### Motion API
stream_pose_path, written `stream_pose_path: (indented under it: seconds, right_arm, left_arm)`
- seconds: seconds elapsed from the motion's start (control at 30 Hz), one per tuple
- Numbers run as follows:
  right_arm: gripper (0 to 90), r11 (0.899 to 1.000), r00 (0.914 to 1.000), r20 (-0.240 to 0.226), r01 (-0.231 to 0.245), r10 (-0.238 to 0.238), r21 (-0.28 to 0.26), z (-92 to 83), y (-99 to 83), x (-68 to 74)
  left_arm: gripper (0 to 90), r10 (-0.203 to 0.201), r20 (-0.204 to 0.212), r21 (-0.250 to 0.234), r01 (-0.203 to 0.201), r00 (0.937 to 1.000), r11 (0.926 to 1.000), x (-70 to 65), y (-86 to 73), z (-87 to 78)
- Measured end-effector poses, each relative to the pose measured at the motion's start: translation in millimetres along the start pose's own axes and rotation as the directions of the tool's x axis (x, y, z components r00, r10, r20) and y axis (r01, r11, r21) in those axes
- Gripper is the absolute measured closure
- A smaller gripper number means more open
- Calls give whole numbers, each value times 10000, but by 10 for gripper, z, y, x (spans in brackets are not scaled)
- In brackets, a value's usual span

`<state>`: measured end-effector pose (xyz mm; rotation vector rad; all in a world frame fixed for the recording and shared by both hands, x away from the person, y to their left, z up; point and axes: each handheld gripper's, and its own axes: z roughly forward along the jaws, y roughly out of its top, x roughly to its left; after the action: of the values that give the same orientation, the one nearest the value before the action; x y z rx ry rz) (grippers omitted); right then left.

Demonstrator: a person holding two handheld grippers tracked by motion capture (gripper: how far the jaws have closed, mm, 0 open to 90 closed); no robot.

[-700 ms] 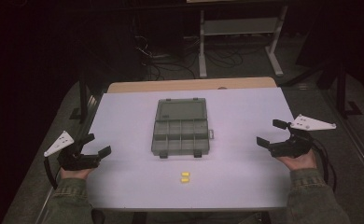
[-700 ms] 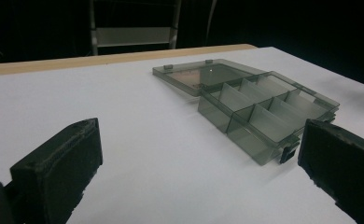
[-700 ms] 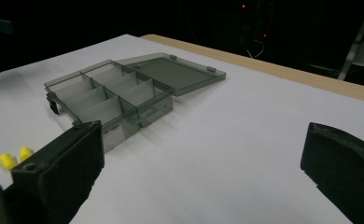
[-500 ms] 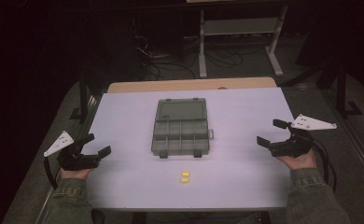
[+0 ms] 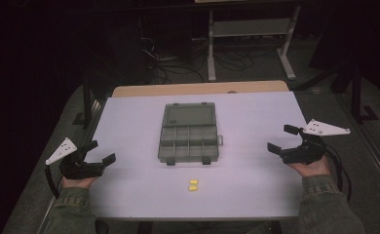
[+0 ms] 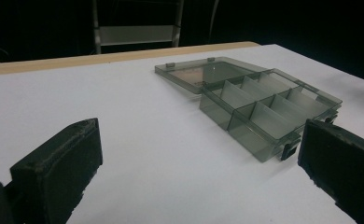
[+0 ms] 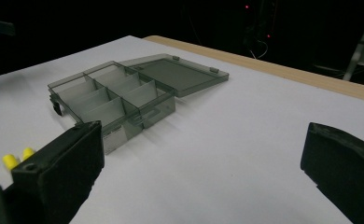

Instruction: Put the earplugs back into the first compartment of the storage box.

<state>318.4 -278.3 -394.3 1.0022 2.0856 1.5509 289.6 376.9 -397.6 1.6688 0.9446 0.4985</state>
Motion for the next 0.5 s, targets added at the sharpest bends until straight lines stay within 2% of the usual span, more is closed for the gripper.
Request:
stream_pose_path:
  seconds: [0.27,0.37,0.5]
  right_arm:
    - [0,10000,10000,-7,35,-35,52,5,-2,14]
    - [0,9999,9999,56,87,-87,88,3,-3,7]
    - [0,9999,9999,83,85,-86,113,3,-7,-2]
  left_arm:
    - [0,220,124,117,-222,9997,9997,-42,83,20]
    - [0,565,246,420,-575,9981,9975,-83,150,56]
    - [0,867,413,592,-891,9954,9943,-131,193,91]
